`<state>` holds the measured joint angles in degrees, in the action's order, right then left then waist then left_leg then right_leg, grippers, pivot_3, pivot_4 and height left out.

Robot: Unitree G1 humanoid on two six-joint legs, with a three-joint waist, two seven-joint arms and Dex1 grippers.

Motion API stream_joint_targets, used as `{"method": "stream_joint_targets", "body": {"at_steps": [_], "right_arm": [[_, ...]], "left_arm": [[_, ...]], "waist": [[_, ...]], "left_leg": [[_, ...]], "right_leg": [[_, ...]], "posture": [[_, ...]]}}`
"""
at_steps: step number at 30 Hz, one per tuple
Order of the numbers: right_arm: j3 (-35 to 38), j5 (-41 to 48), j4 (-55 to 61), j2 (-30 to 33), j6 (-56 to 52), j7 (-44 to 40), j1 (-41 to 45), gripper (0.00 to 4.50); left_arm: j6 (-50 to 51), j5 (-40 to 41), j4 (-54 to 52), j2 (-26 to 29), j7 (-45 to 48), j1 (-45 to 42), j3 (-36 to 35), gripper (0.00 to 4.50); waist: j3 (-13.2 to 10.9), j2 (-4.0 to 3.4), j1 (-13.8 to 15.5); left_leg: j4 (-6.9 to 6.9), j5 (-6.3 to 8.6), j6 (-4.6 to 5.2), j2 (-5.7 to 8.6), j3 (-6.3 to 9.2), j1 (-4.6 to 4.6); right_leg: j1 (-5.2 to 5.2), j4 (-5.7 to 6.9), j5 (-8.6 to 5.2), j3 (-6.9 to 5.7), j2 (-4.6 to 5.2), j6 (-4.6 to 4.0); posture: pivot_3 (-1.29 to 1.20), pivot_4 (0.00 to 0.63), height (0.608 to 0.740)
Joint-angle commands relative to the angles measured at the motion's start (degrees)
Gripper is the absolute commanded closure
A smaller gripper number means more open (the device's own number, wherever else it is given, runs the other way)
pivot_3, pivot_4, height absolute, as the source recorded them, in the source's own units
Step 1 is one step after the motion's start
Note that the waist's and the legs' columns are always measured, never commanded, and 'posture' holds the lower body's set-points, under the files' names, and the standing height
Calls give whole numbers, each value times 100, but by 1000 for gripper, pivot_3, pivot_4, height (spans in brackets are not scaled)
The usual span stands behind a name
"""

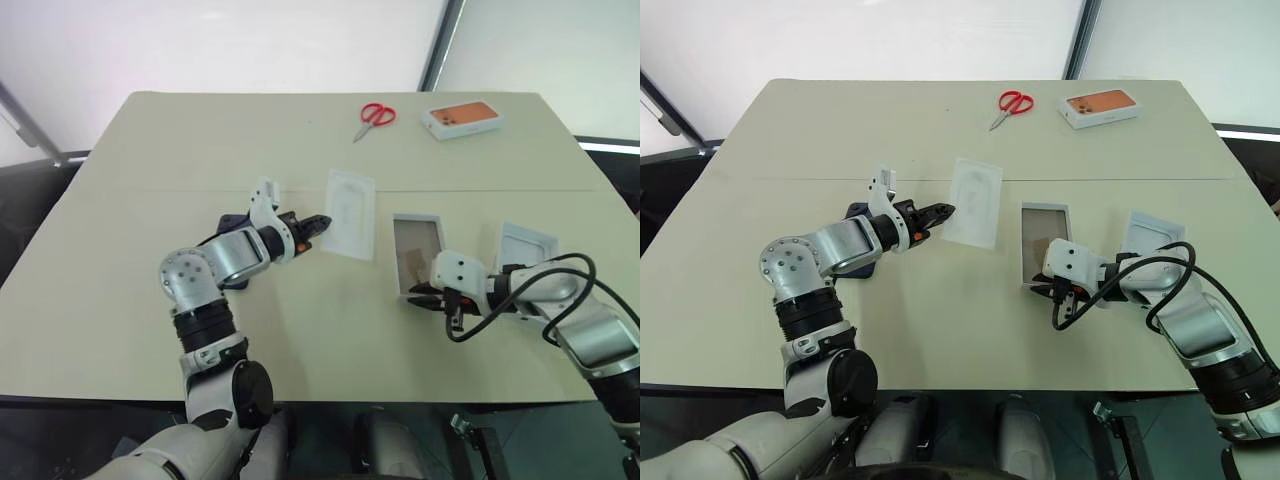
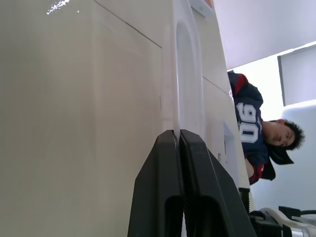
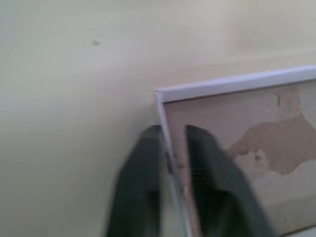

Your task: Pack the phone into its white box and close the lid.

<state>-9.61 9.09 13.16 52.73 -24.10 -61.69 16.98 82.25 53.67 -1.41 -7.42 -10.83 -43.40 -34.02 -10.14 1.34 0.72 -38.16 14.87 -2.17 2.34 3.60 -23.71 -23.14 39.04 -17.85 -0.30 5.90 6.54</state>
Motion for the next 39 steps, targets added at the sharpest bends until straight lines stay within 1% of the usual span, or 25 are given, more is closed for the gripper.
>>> {"method": "stream_joint_targets", "body": {"at_steps": [1,7,10,13,23,25,27,30,38,39], "right_arm": [[-91,97,548,-150,-162,-44,269,4475],[-750,-138,997,-797,-562,240,728,4475],[-998,-298,951,-1071,-526,377,782,4475],[-1097,-393,908,-1117,-402,381,761,4475],[-1093,-439,901,-1142,-392,366,756,4475],[-364,-217,853,-551,-536,196,419,4475],[72,-58,814,-264,-626,179,181,4475],[194,11,790,-194,-591,239,45,4475],[216,40,772,-330,-636,328,-2,4475],[266,172,810,-327,-753,267,0,4235]], "left_arm": [[-41,328,-230,-18,-125,-61,-172,4500],[-20,645,-281,33,-377,-87,-280,4500],[-33,797,-300,48,-495,-85,-297,4500],[-68,921,-289,64,-596,-69,-273,4500],[-174,1203,-246,137,-803,-14,-167,4500],[-88,1189,-378,137,-776,154,10,4500],[-49,1246,-457,146,-755,281,148,4500],[-90,1310,-480,170,-748,375,255,4500],[-222,1473,-399,307,-799,385,408,4500],[-231,1497,-393,348,-800,391,419,4500]], "waist": [[0,1,-19],[-2,3,-5],[-1,4,7],[-2,4,7],[-2,5,-11],[-2,5,18],[-3,7,58],[-4,11,-12],[-4,11,-3],[-4,11,-1]], "left_leg": [[0,0,0,-2,0,0],[0,0,-2,-3,2,1],[-1,0,-2,-1,3,0],[-2,0,-2,3,4,-1],[-1,0,-2,0,4,-1],[-1,0,-2,1,4,-2],[-3,1,0,9,7,-8],[-7,2,3,5,3,-7],[-2,1,1,-2,1,-2],[-2,1,1,-1,1,-2]], "right_leg": [[0,0,0,0,-1,0],[-2,1,0,0,-2,0],[-1,1,0,0,-1,0],[-2,0,0,0,2,0],[-5,4,0,0,-1,0],[-5,3,0,0,-1,0],[-2,-2,0,-1,5,1],[-3,0,1,2,3,0],[-5,4,1,2,-2,0],[-5,4,1,2,-1,0]], "posture": [[0,150,697],[0,150,697],[0,150,697],[0,150,697],[0,150,697],[0,150,697],[0,150,697],[0,150,697],[0,150,697],[0,150,697]]}}
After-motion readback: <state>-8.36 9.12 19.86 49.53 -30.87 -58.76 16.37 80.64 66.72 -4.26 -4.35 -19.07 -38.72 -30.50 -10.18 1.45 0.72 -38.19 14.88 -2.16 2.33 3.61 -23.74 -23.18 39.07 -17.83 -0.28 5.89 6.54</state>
